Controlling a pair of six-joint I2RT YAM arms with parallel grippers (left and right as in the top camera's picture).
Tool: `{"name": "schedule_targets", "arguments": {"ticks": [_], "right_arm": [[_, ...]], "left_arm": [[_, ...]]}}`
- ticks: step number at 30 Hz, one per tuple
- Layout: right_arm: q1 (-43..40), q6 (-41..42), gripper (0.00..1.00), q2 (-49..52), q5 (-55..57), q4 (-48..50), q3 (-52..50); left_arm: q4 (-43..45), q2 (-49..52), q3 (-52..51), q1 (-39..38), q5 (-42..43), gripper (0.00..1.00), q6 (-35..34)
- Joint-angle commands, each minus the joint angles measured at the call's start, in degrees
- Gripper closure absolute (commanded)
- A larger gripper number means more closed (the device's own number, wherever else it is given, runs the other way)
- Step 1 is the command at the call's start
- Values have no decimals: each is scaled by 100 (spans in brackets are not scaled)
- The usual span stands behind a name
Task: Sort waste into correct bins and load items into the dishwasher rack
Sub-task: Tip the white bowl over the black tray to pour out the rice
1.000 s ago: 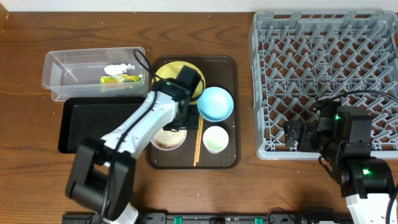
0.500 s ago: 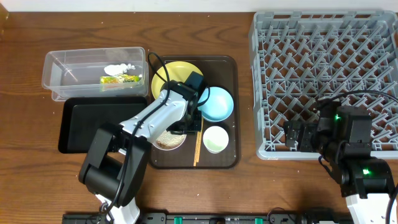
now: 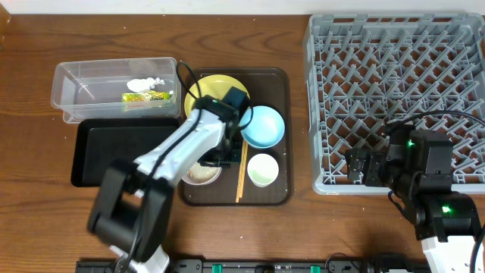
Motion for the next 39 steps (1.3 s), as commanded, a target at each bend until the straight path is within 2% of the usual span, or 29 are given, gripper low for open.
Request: {"name": "schedule_targets", "arguments": {"ticks": [1,5,9,19,26,32,39], "right_arm": [[-31,57,1,-15,-44,-7,127],[-31,57,1,-15,-44,-7,127],[-31,57,1,-15,-46,-7,127],[-31,57,1,-15,-46,-13,127],[-31,57,1,-15,-46,-17,127],[-31,57,1,-15,-46,-15,127],[-31,57,1,-15,-44,-17,127]], "left_arm": [[-55,-758,229,227,109,94,531],[-66,-1300,227,798,402,94,734],[-15,-1438,223,1731,1572,94,1351],[61,-988,42,3858,4229,94,2682],[4,-363,33,4863,5683,94,3268],[-153,155,33,5445,6465,94,3526],[-275,334,33,5884,6594,94,3523]]}}
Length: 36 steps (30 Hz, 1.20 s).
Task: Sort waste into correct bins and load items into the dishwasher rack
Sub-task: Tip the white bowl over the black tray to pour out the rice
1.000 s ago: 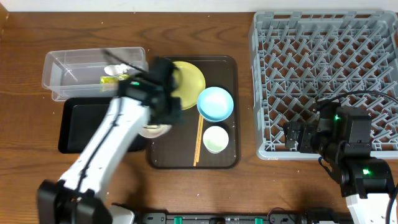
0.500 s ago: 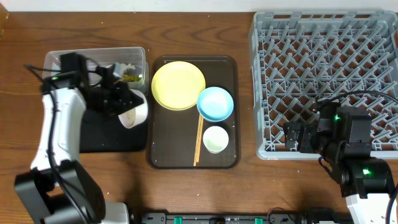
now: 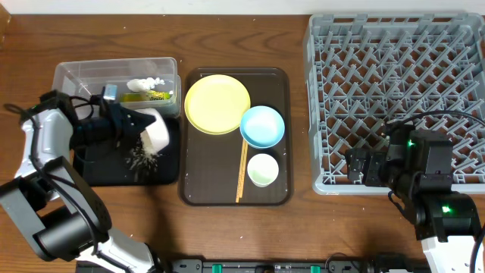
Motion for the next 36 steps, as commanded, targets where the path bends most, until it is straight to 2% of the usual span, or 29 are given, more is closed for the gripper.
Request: {"name": "schedule_targets", "arguments": {"ticks": [1,5,13,20,29,33,36], "right_arm": [[-31,57,0,-15,-44,-11,127],[-31,57,1,-15,-46,-9,127],[-31,57,1,-15,-44,-26,127],[-31,55,1,-15,-44,-28,127],[-31,57,1,-15,-44,-28,127],[-31,57,1,-15,-46,-26,127],[-31,57,1,-15,-46,-26,127]], "left_arm": [[-59,39,-28,203,385,94,153],[-146,39,-39,356,815,94,389],[-796,39,-39,372,1445,94,1976],[-1185,39,-39,378,1574,94,2793],[-1233,39,-39,378,1537,94,2894],[-1128,39,-39,378,1040,94,2887],[-1058,39,-39,378,940,94,2621]]}}
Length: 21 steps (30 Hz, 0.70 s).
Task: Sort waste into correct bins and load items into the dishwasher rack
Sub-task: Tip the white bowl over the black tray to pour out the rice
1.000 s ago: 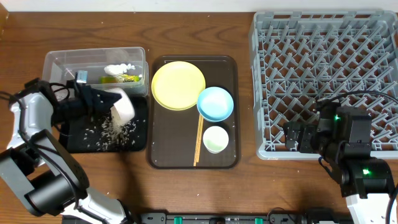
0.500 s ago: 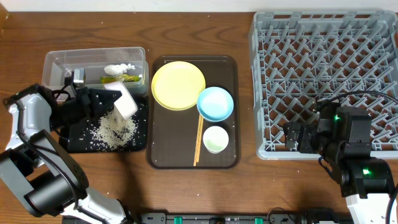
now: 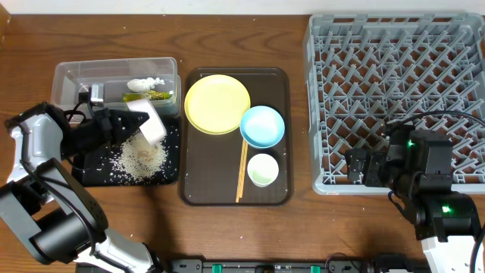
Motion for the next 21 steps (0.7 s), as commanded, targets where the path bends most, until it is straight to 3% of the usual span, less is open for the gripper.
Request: {"name": "schedule_targets", "arguments": {"ticks": [1,7,10,12,17,21], "right_arm": [[-31,57,1,-15,-46,-7,127],[-31,57,1,-15,-46,-42,127],[-31,57,1,-15,-46,-55,127],[-31,57,1,-15,-46,-52,127],[-31,57,1,-15,-46,-50,127],[-31,57,1,-15,-46,-50,127]], "left_arm": [[48,31,-35,22,-151,94,-114],[-50,26,-35,22,15,94,-643],[-483,17,-35,24,461,94,291],[-358,22,-35,70,400,94,302],[-72,28,-35,199,-42,94,-1095],[-214,9,-35,256,238,94,-387]]}}
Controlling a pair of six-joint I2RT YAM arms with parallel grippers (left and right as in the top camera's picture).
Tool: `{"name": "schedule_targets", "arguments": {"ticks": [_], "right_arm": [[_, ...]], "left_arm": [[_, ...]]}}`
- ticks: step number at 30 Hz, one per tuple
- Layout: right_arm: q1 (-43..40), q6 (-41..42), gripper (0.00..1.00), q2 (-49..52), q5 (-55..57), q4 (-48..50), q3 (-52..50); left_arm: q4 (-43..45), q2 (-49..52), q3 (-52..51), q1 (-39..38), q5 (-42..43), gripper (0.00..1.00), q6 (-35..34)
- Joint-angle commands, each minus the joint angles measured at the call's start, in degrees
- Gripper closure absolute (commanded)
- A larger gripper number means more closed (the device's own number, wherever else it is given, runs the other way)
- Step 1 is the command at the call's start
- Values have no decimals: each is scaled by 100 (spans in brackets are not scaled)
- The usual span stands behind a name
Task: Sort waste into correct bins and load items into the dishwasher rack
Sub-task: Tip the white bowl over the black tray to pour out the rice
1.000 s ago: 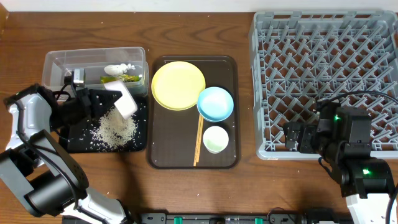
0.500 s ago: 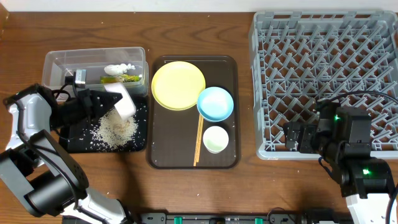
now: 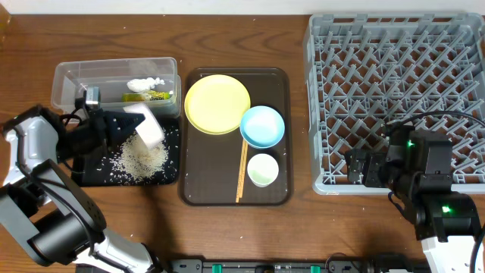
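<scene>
My left gripper [image 3: 121,126] is shut on a white bowl [image 3: 148,129], holding it tipped on its side over the black tray [image 3: 85,176]. A heap of rice [image 3: 144,158] lies on that tray right under the bowl's mouth, with loose grains around it. On the brown serving tray [image 3: 198,193] sit a yellow plate [image 3: 217,104], a blue bowl [image 3: 262,126], a small pale green cup [image 3: 262,169] and chopsticks [image 3: 242,173]. The grey dishwasher rack [image 3: 402,76] fills the right side. My right gripper [image 3: 358,167] rests at the rack's front edge, its fingers too dark to read.
A clear plastic bin [image 3: 72,83] behind the black tray holds a green-yellow wrapper [image 3: 148,96] and a crumpled white tissue [image 3: 144,82]. Cables trail from both arms. The wooden table edge runs along the bottom.
The tipped bowl and my left gripper have shifted slightly left and down over the black tray. The rice heap looks about the same. The right arm has not moved.
My left gripper was first down at a white bowl on the brown tray beside the chopsticks. Then it held that bowl tipped over the black tray with a few grains falling. Then a heap of rice lay there, and the bowl stays tipped above it now.
</scene>
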Motion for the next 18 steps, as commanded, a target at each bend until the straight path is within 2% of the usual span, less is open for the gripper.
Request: {"name": "schedule_targets", "arguments": {"ticks": [1,3,4,7,18], "right_arm": [[-31,55,1,-15,-46,-11,127],[-31,55,1,-15,-46,-11,127],[-31,55,1,-15,-46,-11,127],[-31,55,1,-15,-46,-9,127],[-31,55,1,-15,-46,-9,127]], "left_arm": [[164,13,-35,79,37,94,90],[369,17,-35,101,-271,94,-723],[319,13,-35,101,-205,94,-741],[181,-24,-35,101,-120,94,-61],[179,-24,-35,90,-225,94,-168]]}}
